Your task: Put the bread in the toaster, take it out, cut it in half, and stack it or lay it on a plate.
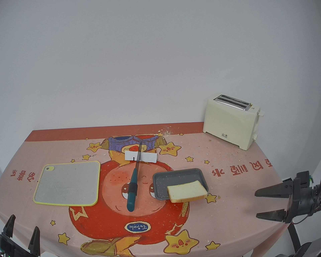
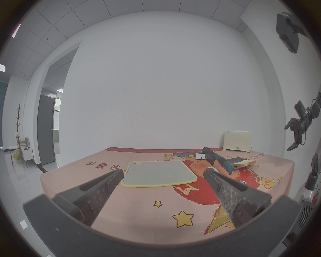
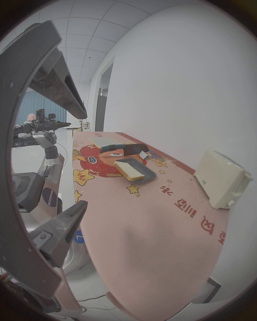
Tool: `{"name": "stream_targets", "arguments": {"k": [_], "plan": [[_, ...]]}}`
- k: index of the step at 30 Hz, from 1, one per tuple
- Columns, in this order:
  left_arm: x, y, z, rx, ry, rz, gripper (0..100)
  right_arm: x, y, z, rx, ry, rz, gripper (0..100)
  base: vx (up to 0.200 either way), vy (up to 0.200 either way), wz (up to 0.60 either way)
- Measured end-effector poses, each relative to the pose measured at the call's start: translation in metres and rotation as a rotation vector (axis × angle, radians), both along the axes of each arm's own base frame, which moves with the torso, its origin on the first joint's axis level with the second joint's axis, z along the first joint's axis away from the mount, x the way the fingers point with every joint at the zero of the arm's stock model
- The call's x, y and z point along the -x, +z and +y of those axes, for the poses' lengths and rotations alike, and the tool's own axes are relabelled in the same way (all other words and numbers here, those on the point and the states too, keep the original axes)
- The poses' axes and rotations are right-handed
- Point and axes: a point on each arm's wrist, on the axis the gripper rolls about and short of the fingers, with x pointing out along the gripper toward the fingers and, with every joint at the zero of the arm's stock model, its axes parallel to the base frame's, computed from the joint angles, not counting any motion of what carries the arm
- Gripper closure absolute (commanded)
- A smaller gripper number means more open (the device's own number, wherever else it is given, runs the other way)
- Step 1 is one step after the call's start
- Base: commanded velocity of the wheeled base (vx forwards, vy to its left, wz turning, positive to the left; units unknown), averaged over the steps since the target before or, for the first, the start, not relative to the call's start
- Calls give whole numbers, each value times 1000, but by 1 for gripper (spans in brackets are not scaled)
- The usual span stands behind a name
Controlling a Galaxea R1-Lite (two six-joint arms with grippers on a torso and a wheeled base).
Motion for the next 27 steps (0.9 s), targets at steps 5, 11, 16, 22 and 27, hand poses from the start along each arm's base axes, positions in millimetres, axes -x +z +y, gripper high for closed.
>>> {"name": "stream_targets", "arguments": {"k": [5,11,16,22,27], "plan": [[0,0,0,0,1,0,0,-19,-13,15,11,44,37,0,0,0,0],[0,0,0,0,0,0,0,-39,-28,36,17,93,52,0,0,0,0],[0,0,0,0,0,0,0,-53,-38,54,7,128,55,0,0,0,0],[0,0,0,0,0,0,0,-72,-44,73,-76,85,130,0,0,0,0],[0,0,0,0,1,0,0,-94,-49,89,-148,37,178,0,0,0,0]]}}
